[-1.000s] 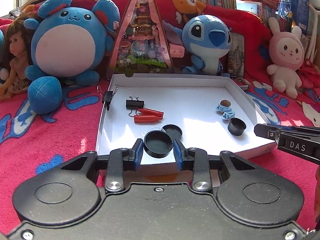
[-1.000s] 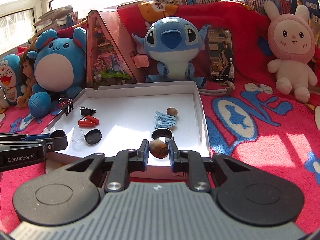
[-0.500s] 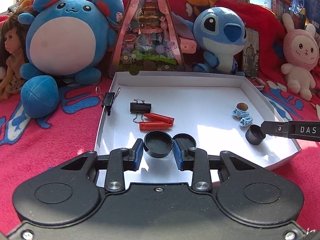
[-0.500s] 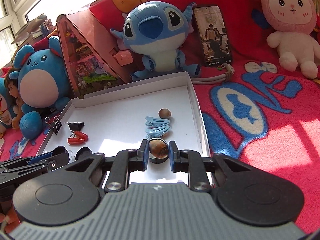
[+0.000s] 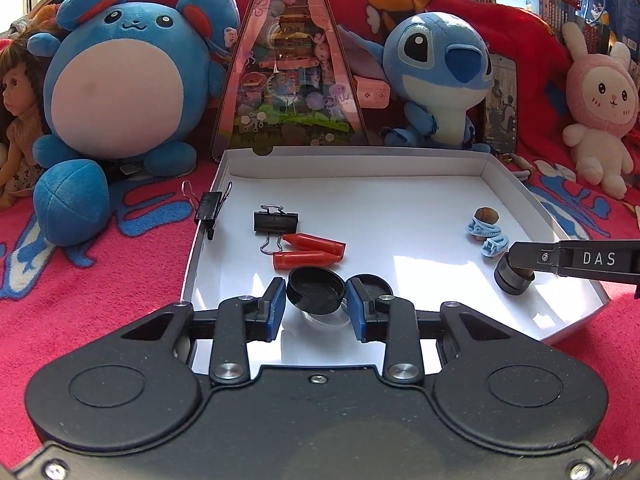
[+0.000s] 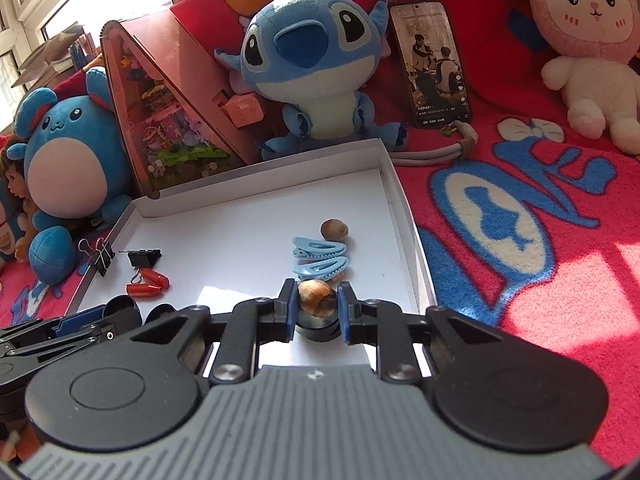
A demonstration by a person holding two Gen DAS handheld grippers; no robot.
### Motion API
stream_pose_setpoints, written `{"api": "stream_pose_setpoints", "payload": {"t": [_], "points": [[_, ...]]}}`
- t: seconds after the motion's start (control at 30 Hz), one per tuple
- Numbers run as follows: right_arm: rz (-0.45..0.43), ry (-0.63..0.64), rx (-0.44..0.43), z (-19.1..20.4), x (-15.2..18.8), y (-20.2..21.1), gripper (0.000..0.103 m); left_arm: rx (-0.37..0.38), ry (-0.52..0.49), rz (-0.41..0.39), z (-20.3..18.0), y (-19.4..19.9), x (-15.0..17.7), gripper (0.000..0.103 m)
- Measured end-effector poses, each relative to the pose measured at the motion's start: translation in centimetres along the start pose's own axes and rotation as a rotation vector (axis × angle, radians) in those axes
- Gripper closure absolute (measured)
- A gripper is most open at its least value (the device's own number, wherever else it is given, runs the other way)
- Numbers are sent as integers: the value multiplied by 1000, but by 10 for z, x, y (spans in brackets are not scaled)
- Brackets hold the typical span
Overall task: Organize rigid objects
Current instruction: 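Open both grippers over the tray to drop the lid and acorn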
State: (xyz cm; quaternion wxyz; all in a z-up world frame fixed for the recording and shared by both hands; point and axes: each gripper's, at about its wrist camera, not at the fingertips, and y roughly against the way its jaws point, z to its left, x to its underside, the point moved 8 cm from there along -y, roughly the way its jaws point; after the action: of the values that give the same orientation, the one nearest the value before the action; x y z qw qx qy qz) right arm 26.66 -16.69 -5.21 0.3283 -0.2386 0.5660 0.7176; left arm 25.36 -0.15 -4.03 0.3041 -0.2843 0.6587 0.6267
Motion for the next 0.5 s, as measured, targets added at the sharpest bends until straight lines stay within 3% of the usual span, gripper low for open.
{"api": "stream_pose_setpoints", "payload": {"t": [0.13, 0.27, 0.33, 0.5], "points": [[-7, 12, 3, 2, 1, 2, 72, -8, -10, -13, -2, 3, 0, 62], [-21, 29, 6, 4, 2, 5, 54, -6, -12, -18, -3, 6, -1, 52], [-29, 41, 8, 6, 2, 7, 54, -4, -15, -21, -4, 8, -1, 48], [-56, 67, 16, 9, 3, 13, 40, 11, -9, -30, -5, 15, -1, 32]]}}
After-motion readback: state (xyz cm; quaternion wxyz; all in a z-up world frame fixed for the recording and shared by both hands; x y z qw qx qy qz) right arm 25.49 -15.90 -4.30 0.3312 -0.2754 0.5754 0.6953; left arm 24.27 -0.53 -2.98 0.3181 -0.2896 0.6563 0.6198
